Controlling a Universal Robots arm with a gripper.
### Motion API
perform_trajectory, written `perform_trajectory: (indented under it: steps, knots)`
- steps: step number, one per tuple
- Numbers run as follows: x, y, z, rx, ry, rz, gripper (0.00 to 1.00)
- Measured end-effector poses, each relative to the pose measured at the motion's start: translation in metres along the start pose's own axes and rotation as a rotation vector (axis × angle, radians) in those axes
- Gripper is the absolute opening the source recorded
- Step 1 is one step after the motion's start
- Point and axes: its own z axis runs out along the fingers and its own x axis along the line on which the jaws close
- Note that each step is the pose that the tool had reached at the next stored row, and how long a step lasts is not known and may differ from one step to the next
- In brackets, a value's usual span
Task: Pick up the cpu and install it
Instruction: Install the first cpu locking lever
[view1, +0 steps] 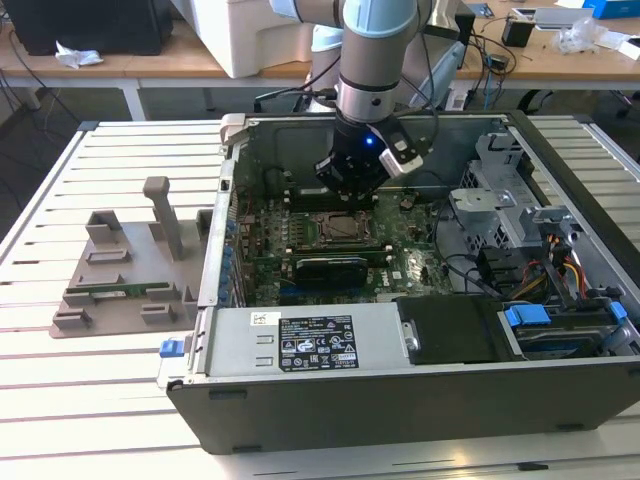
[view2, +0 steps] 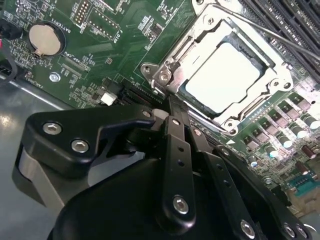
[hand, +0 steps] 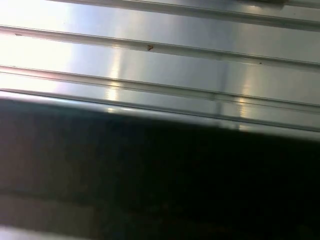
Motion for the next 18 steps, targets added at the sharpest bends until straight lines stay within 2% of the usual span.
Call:
perform_trajectory:
  steps: [6,8,10,11,14,15,16,18]
  knots:
    - [-0.0026,0.0019,0.0021,0.0001,0.0004,-0.005,0.11]
    - [-0.0027,0.0022,-0.0024,-0.0007,-0.0003,-0.005,0.11]
    - [-0.0024,0.0022,-0.0108,0.0005,0.0003,-0.005,0.11]
    - [-0.0019,-0.0003,-0.0136,0.0022,0.0003,-0.005,0.11]
    - [-0.0007,-0.0096,-0.0142,0.0253,0.0036,-0.004,0.11]
    - [0.0012,-0.0239,-0.0145,0.0758,0.0104,-0.003,0.11]
    - [0.0015,-0.0266,-0.0146,0.079,0.0107,-0.002,0.11]
    - [0.002,-0.029,-0.018,0.0797,0.0108,-0.002,0.11]
